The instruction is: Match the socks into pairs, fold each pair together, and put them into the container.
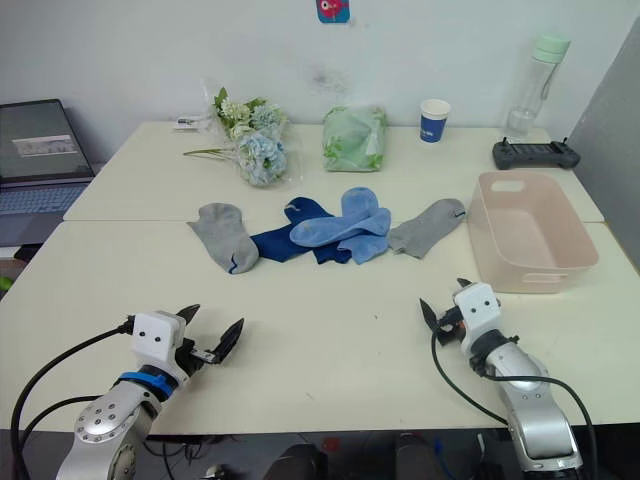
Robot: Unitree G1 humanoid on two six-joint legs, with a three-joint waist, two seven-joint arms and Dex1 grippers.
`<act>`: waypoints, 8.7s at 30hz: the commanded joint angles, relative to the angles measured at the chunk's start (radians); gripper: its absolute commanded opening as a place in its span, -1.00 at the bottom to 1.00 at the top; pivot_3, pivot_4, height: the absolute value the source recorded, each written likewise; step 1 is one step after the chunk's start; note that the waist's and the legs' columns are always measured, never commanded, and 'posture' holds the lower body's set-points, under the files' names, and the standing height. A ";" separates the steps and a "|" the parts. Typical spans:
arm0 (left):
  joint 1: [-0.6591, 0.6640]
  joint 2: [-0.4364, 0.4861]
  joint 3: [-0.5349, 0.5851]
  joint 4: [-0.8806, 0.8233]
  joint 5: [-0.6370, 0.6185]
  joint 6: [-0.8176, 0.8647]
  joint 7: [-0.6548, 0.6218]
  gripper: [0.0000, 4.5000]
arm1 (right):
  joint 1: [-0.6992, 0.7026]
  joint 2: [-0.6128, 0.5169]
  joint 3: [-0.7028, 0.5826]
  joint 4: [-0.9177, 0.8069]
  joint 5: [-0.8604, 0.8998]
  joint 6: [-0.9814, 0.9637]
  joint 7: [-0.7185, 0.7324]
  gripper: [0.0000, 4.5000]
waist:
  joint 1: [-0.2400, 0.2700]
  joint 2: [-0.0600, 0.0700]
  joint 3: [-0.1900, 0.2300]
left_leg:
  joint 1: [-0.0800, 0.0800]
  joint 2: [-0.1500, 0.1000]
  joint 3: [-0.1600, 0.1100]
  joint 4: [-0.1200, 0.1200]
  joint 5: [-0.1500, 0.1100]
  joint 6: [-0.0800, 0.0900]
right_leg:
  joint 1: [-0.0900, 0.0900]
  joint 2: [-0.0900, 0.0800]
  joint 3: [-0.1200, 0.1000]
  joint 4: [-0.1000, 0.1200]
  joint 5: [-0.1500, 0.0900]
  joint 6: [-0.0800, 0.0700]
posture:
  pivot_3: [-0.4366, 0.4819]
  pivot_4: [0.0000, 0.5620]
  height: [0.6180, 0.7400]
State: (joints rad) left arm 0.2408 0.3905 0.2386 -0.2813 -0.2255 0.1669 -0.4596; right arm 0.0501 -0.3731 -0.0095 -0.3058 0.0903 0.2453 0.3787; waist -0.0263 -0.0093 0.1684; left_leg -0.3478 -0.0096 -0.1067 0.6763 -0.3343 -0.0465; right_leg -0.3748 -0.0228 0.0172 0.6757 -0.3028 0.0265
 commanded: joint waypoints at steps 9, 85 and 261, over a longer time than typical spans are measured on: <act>-0.204 0.079 -0.051 -0.009 -0.059 -0.004 -0.137 0.99 | -0.146 -0.042 0.012 -0.052 0.063 0.052 0.100 1.00 | 0.001 0.001 0.001 | 0.000 0.000 0.000 0.000 0.001 -0.002 | 0.000 0.000 -0.001 0.001 0.001 -0.001 | -0.05 -0.47 1.00; -0.228 0.224 -0.241 -0.064 0.029 -0.026 -0.297 -1.00 | -0.505 -0.082 0.433 0.423 -0.362 -0.308 0.243 0.92 | -0.004 0.000 -0.001 | -0.010 0.002 0.001 0.002 0.008 -0.004 | -0.013 0.002 0.000 0.006 0.005 -0.006 | -0.05 -0.47 1.00; -0.454 0.256 -0.340 -0.012 -0.172 0.216 -0.609 0.28 | -0.089 -0.265 0.144 -0.239 0.240 0.287 0.273 0.08 | -0.001 0.000 0.000 | -0.012 0.001 0.001 0.001 0.009 -0.002 | -0.013 0.003 0.000 0.004 0.006 -0.006 | -0.05 -0.47 1.00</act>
State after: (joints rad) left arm -0.2300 0.6473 -0.0721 -0.2458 -0.3836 0.3945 -1.0441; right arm -0.0260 -0.6396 0.1097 -0.5518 0.3709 0.5931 0.6477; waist -0.0275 -0.0088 0.1679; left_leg -0.3600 -0.0081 -0.1055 0.6776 -0.3253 -0.0486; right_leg -0.3877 -0.0199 0.0171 0.6790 -0.2967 0.0210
